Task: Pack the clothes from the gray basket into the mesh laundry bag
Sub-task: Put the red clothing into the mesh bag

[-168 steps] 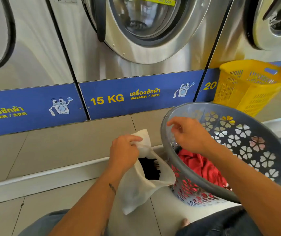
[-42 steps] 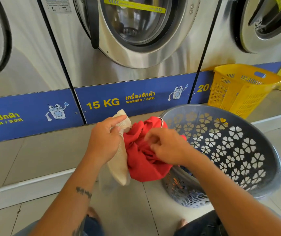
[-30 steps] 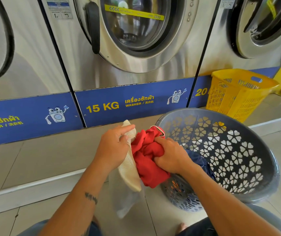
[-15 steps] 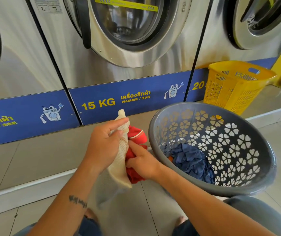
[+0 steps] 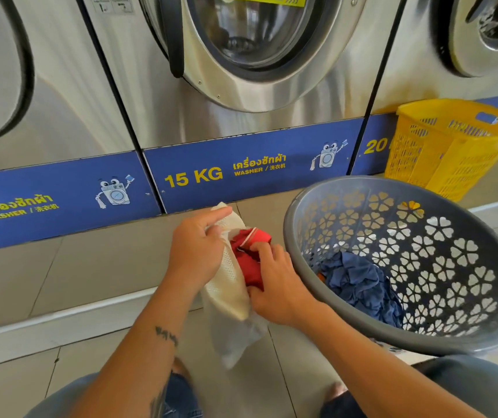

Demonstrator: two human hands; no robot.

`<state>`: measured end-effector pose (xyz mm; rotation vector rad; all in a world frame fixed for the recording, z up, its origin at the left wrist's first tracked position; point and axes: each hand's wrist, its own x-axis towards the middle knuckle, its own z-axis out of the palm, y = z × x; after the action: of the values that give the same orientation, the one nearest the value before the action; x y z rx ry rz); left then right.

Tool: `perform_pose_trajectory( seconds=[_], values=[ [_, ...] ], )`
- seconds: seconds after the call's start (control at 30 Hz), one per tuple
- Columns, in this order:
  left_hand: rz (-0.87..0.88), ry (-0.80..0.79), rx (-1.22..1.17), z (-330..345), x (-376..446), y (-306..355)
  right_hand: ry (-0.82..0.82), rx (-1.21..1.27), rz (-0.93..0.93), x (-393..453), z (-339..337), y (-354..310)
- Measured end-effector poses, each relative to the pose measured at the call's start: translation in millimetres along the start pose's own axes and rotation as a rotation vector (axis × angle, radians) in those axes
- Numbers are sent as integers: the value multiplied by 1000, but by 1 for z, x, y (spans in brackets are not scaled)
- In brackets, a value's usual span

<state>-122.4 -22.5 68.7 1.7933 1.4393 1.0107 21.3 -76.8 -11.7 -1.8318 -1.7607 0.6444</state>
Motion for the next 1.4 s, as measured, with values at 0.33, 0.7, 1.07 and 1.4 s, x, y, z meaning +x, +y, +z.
perform_pose_trajectory(
  seconds=[0.33,0.7,1.07,1.4],
  values=[
    [38,-84,42,5,-14,-16,-159,332,141,3,19,19],
    [22,-79,110,-5,-14,-35,-110,414,130,4,46,11],
    [-53,-202,-127,-15,-30,-10,-246,-168,-323,12,56,-9],
    [-97,-136,283,3,-27,-71,-403,-77,-46,0,54,13]
  ],
)
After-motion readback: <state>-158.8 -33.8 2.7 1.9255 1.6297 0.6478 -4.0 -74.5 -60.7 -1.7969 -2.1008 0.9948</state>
